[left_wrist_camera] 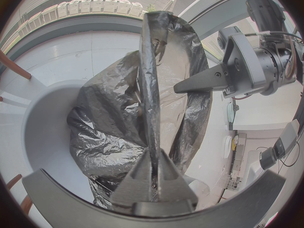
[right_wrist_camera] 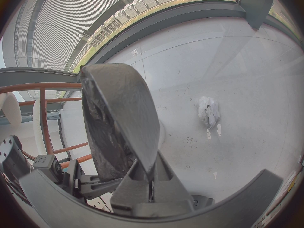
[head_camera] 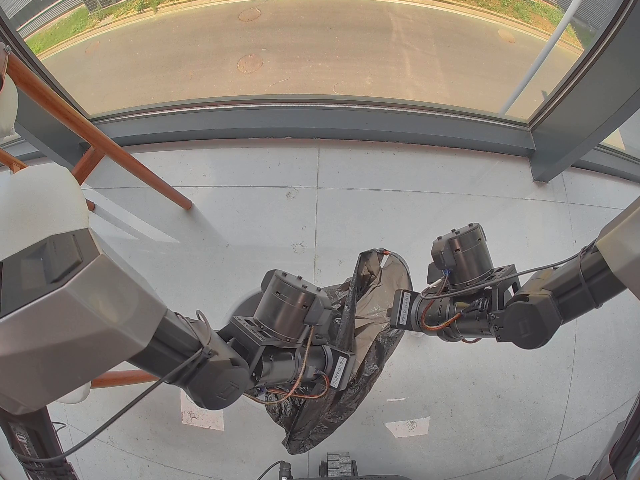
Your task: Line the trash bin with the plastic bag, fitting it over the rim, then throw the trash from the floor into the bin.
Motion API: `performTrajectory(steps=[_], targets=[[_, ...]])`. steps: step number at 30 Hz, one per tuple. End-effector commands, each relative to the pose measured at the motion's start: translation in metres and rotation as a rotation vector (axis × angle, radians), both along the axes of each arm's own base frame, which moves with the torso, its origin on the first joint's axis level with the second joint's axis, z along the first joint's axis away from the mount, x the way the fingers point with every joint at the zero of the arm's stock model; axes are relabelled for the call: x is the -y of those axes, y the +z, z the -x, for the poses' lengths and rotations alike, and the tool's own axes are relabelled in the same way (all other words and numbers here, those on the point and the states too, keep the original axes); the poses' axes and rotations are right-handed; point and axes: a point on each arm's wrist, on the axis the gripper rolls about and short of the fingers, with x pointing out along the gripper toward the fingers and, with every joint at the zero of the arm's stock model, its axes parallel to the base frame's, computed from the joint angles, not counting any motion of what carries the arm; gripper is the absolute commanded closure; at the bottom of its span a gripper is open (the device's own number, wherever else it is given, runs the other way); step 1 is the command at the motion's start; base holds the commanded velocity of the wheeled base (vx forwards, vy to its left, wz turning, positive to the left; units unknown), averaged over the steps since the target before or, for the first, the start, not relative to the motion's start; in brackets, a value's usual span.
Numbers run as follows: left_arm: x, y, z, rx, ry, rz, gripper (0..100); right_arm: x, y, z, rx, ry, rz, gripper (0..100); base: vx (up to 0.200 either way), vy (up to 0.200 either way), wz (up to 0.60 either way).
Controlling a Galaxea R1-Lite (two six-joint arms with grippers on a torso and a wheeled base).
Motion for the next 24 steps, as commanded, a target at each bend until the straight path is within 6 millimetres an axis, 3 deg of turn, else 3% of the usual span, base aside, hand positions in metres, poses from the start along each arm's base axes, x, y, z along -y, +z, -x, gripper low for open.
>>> performTrajectory(steps=[1, 5, 9, 16, 17, 24], targets=[[-0.020, 0.016, 0.004, 0.016, 0.034, 0.012, 100, 0.010, 0.002, -0.002, 0.009, -0.009, 0.014, 100, 0.000, 0.000, 0.00], [-0.058, 0.029, 0.009, 0.020, 0.112, 0.019, 100, 0.025, 0.003, -0.008, 0.034, -0.001, 0.054, 100, 0.000, 0.000, 0.00], [-0.094, 0.034, 0.010, 0.015, 0.197, 0.017, 100, 0.028, -0.003, -0.004, 0.036, 0.047, 0.109, 100, 0.000, 0.000, 0.00], [-0.114, 0.037, 0.011, 0.020, 0.253, 0.010, 100, 0.017, -0.019, -0.003, 0.069, 0.138, 0.164, 100, 0.000, 0.000, 0.00], [-0.120, 0.040, 0.007, 0.046, 0.260, 0.001, 100, 0.007, -0.031, -0.012, 0.113, 0.142, 0.144, 100, 0.000, 0.000, 0.00], [-0.125, 0.051, 0.002, 0.090, 0.275, 0.005, 100, -0.007, -0.031, -0.026, 0.226, 0.142, 0.083, 100, 0.000, 0.000, 0.00]])
